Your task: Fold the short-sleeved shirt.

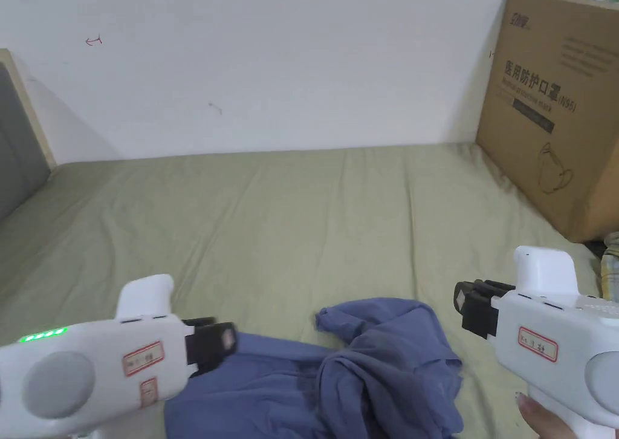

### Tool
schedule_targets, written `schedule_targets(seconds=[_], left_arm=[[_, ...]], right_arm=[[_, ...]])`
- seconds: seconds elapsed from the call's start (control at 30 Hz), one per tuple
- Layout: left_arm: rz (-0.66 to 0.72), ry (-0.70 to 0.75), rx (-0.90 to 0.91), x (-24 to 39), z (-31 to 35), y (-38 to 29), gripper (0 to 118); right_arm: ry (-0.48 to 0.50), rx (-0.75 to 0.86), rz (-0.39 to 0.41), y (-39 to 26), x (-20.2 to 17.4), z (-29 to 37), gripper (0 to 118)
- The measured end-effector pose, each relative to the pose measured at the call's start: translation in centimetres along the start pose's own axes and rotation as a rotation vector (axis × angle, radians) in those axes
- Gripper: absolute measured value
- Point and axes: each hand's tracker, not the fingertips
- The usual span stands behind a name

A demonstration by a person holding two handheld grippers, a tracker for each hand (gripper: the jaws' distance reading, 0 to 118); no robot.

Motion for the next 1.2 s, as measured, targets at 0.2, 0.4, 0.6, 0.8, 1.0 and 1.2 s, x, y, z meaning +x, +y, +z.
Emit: schedule_targets(seconds=[0.2,0.4,0.6,0.8,1.0,1.2], left_arm=[[-0.038,0.212,-0.048,-3.0,-0.7,-0.3,0],[0.062,0.223,-0.197,-10.0,-9.0,4.3,0],[0.013,0.322,-0.331,-13.6,-18.7,4.6,117],[-0.011,0.322,-0.495,-15.6,-24.4,1.6,112],[-0.199,0.225,-0.405,-13.7,-19.2,0.7,10],[-0.136,0.133,-0.250,-10.5,-9.9,0.7,0]], right_arm=[[-0.001,-0.004,-0.008,-0.2,-0.2,-1.0,1],[0.008,-0.048,0.005,-0.6,0.0,-2.9,1],[-0.019,-0.111,-0.009,-1.4,1.4,-4.7,1],[-0.078,-0.160,-0.039,-2.3,3.3,-7.4,1],[0.055,-0.277,-0.125,-1.0,6.1,-12.9,1],[-0.035,-0.389,-0.076,1.0,8.3,-20.2,90]])
